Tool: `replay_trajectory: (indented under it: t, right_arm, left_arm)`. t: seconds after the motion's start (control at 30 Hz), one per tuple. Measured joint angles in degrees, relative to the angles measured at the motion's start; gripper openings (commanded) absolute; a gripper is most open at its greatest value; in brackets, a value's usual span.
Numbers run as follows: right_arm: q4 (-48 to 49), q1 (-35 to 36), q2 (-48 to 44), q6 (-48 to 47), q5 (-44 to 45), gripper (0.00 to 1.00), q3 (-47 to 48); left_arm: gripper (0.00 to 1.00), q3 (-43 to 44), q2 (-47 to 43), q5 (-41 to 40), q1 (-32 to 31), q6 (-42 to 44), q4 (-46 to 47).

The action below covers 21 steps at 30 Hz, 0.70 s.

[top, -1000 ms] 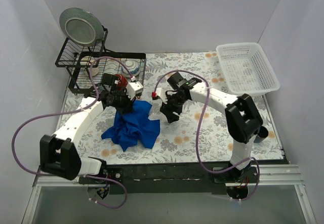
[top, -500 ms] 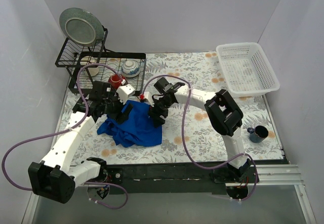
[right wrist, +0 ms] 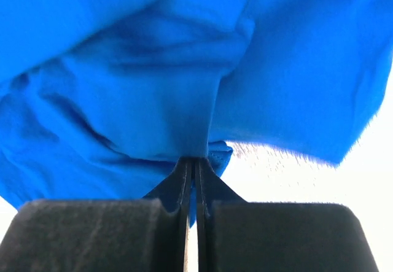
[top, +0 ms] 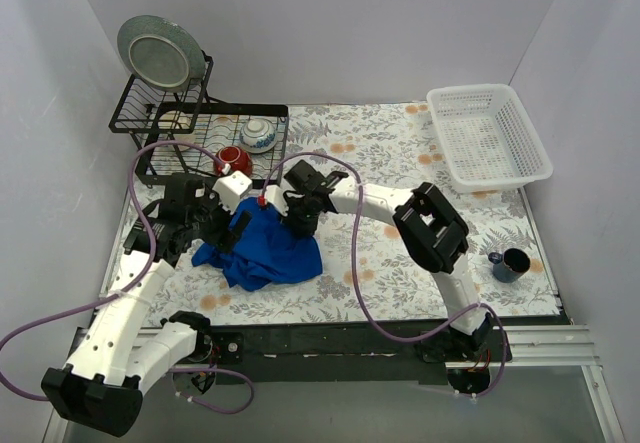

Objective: Roll the t-shirts
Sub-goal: Flatten out the T-shirt at the center of the board.

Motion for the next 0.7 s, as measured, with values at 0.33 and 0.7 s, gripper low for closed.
replay_trajectory:
  t: [0.33, 0.7]
  right_arm:
    - [-5.3, -12.9, -21.2, 2.7, -0.5, 0.01, -1.8]
    - [-7.4, -23.8, -41.4, 9.0, -0.3, 0.01, -1.0]
  left_arm:
    - [0.73, -0.1, 0.7, -1.1, 0.1, 1.5, 1.2]
    - [0.73, -4.3, 2.0, 4.7, 0.1, 6.1, 7.1]
